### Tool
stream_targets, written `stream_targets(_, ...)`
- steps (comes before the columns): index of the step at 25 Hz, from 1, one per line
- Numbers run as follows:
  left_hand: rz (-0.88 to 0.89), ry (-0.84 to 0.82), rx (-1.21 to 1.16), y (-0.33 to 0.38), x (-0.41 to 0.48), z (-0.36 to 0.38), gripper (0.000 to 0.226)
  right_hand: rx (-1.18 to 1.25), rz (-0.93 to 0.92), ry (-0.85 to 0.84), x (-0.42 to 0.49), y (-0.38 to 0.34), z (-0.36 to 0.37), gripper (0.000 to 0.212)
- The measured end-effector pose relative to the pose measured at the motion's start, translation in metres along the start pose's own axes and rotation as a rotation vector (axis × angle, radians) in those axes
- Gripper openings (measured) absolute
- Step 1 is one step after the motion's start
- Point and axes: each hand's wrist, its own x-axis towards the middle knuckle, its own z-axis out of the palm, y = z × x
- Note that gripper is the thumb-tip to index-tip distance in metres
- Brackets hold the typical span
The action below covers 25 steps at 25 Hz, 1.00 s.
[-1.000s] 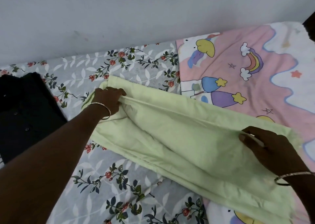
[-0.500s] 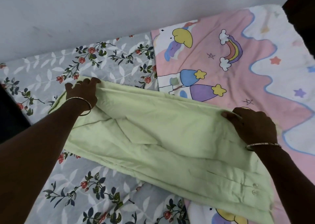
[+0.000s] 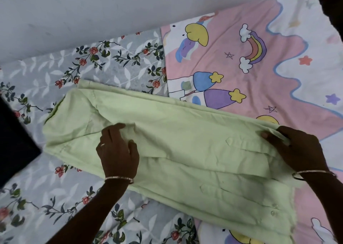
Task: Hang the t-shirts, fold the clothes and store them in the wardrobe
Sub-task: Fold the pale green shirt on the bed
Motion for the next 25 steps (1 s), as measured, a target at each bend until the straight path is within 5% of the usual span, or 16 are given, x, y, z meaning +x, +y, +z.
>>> stream_targets(2, -0.072, -0.011, -0.09, -0.004, -0.013, 0.004, 0.043, -0.078, 0.04, -0.009, 0.009, 0.002, 0.007, 0.05)
stream_targets(6, -0.692, -0.123, -0.424, -0.002, -0.003, 0.008, 0.039, -0.227, 0.011, 0.225, 0.008, -0.025, 0.026, 0.03)
stream_targets(8, -0.852, -0.184, -0.491, -0.006, 0.005, 0.009, 0.035, -0.153, -0.066, 0.237, -0.001, -0.062, 0.036, 0.028)
stream_targets(12, -1.03, -0.173, -0.823, -0.001, -0.001, 0.003, 0.011, 0.049, -0.34, 0.082, -0.006, -0.159, 0.068, 0.019)
stream_targets(16, -1.148, -0.191, -0.981, 0.005, -0.009, 0.002, 0.014, 0.24, -0.622, -0.298, 0.014, -0.247, 0.096, 0.048)
stream_targets(20, -1.19, -0.214, -1.096, 0.005, -0.009, -0.005, 0.02, -0.006, -0.569, -0.624, 0.036, -0.287, 0.139, 0.056)
stream_targets(25, -1.185, -0.281, -1.136, 0.014, -0.01, -0.008, 0.02, -0.012, -0.391, -0.687, 0.034, -0.3, 0.153, 0.065)
